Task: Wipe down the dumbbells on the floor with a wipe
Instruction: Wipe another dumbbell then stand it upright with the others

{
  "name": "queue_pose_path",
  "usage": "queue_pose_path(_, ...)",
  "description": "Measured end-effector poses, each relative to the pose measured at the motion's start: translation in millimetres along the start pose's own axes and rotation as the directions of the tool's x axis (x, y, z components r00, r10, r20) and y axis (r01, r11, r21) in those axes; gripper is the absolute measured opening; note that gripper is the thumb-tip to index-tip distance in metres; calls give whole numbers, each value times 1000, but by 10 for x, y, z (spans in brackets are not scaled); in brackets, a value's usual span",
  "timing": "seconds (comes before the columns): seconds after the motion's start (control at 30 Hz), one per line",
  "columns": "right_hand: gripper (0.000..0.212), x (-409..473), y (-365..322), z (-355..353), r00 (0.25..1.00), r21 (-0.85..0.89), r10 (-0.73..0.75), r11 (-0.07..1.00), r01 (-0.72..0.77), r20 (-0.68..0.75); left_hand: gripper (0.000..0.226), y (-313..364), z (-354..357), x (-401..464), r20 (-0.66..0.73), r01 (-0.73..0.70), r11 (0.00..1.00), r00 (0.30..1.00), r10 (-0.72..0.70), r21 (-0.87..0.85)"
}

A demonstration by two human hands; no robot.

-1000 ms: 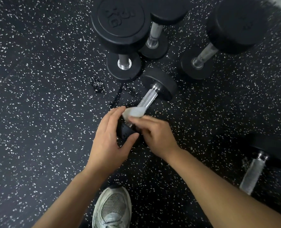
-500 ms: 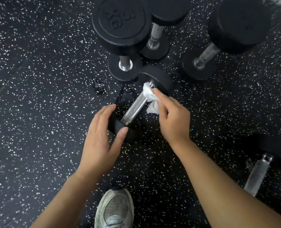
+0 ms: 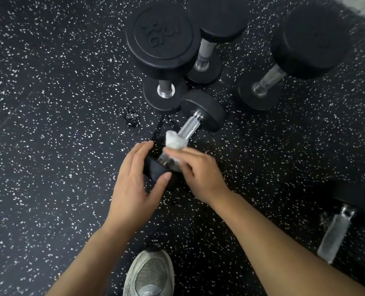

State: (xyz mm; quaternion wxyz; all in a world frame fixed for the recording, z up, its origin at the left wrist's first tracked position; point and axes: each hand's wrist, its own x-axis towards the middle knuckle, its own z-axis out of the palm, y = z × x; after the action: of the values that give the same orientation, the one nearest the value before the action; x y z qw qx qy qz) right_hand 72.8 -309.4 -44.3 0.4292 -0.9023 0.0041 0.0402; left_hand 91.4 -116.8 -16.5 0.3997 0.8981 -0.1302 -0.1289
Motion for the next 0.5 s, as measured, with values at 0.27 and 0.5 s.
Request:
queue_pose_path(0.27, 42, 216, 90, -237, 977, -15, 77, 997, -81, -198, 72, 8, -21, -3, 13, 7, 1000, 1000, -7, 12)
queue_pose_path(0.5, 42, 67, 20, -32, 990, -183, -120, 977, 105, -71, 73, 3, -7, -11, 8, 4, 1000, 1000, -4, 9)
